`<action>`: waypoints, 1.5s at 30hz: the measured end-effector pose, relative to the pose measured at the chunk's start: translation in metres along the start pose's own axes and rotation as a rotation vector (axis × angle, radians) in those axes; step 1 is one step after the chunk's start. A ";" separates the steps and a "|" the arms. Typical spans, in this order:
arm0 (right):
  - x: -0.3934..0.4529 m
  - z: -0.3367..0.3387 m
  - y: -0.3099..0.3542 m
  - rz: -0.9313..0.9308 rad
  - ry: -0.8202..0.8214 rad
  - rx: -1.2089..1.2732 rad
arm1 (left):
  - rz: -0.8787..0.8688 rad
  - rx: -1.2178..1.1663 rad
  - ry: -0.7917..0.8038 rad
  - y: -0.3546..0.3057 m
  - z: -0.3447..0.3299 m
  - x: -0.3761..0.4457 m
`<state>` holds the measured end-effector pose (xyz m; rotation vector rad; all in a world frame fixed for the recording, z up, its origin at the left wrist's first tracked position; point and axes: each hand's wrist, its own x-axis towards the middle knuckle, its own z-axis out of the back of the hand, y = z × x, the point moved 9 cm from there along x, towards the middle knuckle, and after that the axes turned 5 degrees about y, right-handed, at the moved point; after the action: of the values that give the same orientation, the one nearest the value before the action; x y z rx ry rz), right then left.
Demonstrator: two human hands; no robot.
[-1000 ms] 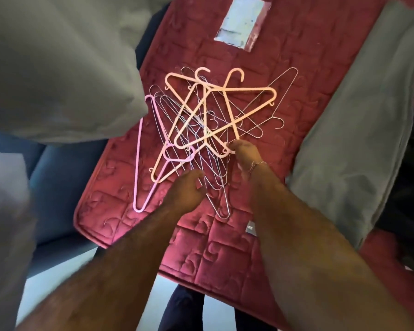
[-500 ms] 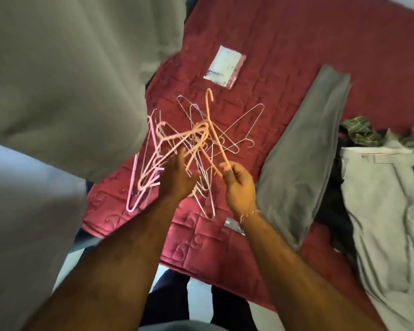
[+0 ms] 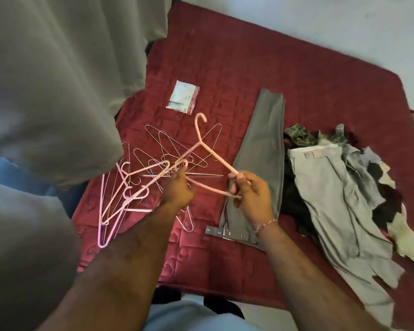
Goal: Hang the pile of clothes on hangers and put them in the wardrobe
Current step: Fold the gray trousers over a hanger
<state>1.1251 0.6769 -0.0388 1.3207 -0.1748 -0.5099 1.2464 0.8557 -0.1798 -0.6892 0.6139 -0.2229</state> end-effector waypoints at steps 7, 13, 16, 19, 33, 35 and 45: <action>-0.006 0.030 0.023 -0.010 -0.022 0.263 | 0.113 0.152 -0.246 0.003 0.043 -0.005; -0.011 0.059 0.022 -0.056 -0.103 0.292 | 0.040 0.046 -0.086 0.010 0.044 0.011; -0.006 0.076 0.023 -0.044 -0.178 0.317 | -0.028 0.012 -0.144 0.008 0.049 0.010; 0.002 0.094 0.022 -0.044 -0.246 0.357 | 0.006 -0.078 -0.302 0.012 0.065 0.005; 0.000 0.095 0.017 -0.101 -0.151 0.561 | 0.008 0.122 -0.117 -0.013 0.059 0.034; 0.000 0.097 0.022 -0.100 -0.147 0.641 | 0.017 0.091 -0.114 -0.016 0.060 0.038; 0.000 0.098 0.024 -0.113 -0.173 0.778 | 0.024 -0.063 -0.186 -0.010 0.067 0.037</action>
<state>1.0914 0.5948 0.0088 2.0515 -0.4770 -0.6866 1.3168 0.8689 -0.1492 -0.7532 0.4528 -0.1159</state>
